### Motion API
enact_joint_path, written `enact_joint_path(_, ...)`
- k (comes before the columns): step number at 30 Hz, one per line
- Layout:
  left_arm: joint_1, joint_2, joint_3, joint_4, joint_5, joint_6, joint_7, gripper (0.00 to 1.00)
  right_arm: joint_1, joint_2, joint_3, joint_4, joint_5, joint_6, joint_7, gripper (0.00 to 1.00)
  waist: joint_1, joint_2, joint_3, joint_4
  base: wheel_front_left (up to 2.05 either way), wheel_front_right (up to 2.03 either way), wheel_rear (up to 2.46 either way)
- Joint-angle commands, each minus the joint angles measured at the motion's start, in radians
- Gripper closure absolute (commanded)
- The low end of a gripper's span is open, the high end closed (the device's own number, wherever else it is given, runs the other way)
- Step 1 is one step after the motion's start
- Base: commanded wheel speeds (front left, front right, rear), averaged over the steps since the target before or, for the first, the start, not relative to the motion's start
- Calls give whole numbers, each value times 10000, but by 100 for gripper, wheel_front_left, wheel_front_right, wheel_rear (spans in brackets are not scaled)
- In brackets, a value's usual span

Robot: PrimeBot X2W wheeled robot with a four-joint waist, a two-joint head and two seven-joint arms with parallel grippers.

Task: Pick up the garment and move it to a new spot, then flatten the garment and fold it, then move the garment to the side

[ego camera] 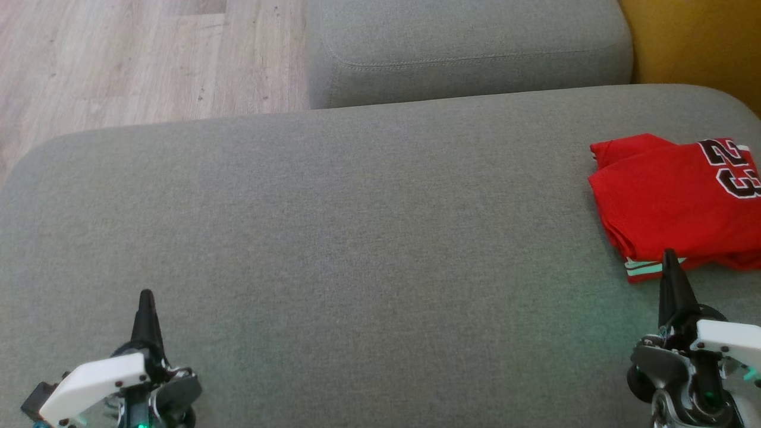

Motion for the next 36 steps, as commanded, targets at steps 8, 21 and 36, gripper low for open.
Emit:
enact_joint_path(8, -491, 58, 442, -287, 45, -67, 94, 100, -491, -126, 158, -314, 13, -7, 118, 100, -1, 0, -1, 0, 0, 0, 0)
enact_joint_path(21, -495, 25, 488, -284, 84, -67, 131, 100, -495, -98, 118, -311, -21, -7, 150, 100, -1, 0, -1, 0, 0, 0, 0)
enact_joint_path(36, -499, -6, 532, -282, 120, -67, 166, 100, -498, -71, 81, -309, -52, -7, 180, 100, -1, 0, -1, 0, 0, 0, 0)
